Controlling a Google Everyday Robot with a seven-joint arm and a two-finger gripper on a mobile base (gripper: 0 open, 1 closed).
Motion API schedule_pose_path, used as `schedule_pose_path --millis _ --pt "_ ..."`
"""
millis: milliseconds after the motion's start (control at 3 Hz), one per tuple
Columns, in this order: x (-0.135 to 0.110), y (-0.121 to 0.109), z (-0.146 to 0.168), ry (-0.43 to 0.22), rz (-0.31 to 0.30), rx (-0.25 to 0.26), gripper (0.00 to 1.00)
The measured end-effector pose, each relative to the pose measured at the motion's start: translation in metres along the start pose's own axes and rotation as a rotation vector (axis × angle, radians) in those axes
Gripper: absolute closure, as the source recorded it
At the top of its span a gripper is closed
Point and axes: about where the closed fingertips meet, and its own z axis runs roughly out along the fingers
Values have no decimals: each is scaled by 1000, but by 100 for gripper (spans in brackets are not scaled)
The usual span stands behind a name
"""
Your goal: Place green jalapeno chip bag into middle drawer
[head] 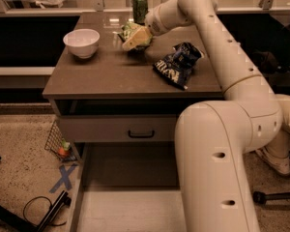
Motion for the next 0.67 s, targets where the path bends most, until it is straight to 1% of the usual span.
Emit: schedule_pose_path --millis 333,667 --pt "17 19 32 15 46 -79 18" --pt "18 21 36 17 47 -85 41"
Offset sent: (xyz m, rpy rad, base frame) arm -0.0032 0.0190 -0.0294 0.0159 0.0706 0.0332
